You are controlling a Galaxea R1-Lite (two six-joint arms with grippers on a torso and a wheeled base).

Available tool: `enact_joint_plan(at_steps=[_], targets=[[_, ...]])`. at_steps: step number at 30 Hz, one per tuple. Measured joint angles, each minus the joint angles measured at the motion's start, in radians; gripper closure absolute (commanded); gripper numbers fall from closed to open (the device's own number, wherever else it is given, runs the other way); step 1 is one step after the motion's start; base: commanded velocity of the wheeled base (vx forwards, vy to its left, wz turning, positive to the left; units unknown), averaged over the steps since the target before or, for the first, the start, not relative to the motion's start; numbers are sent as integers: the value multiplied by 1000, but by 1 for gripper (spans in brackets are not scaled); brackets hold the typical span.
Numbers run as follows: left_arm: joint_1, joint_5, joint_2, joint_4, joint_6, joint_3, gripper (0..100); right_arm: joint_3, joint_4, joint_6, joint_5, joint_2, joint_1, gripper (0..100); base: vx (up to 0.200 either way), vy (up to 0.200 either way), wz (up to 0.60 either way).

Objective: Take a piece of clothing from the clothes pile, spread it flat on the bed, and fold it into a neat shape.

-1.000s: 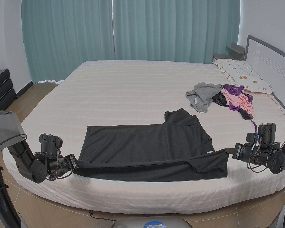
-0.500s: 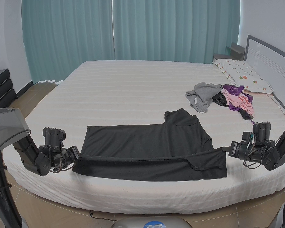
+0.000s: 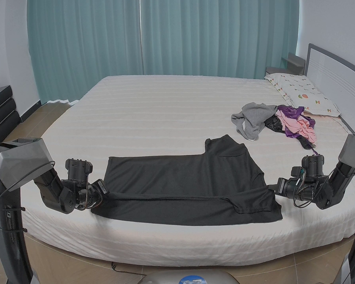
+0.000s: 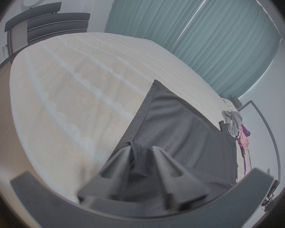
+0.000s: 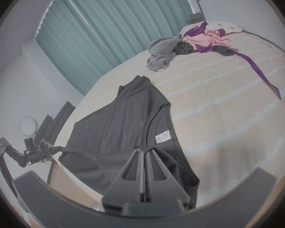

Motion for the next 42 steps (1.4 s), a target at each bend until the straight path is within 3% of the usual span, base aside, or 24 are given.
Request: enact_joint_plan(at_steps=[6, 16, 25, 31, 38, 42], targets=[[0, 0, 33, -1, -8, -20, 0, -15, -4, 14, 3, 30, 3, 0, 0, 0, 0], [30, -5, -4, -10, -50, -2, 0, 10, -16, 204, 9, -3, -4, 0, 0, 0, 0], [40, -23, -59, -8, -108, 28, 0, 81, -31, 387, 11, -33, 1, 0, 200, 0, 0], [41, -34, -74, -5, -110, 40, 0, 128, -117, 411, 14, -35, 2, 0, 100, 0, 0], [49, -151, -111, 12, -110, 85, 0, 164, -153, 418, 16, -26, 5, 0, 0, 0, 0], [54, -205, -166, 104, -110, 110, 0, 173, -155, 419, 16, -24, 6, 0, 0, 0, 0]])
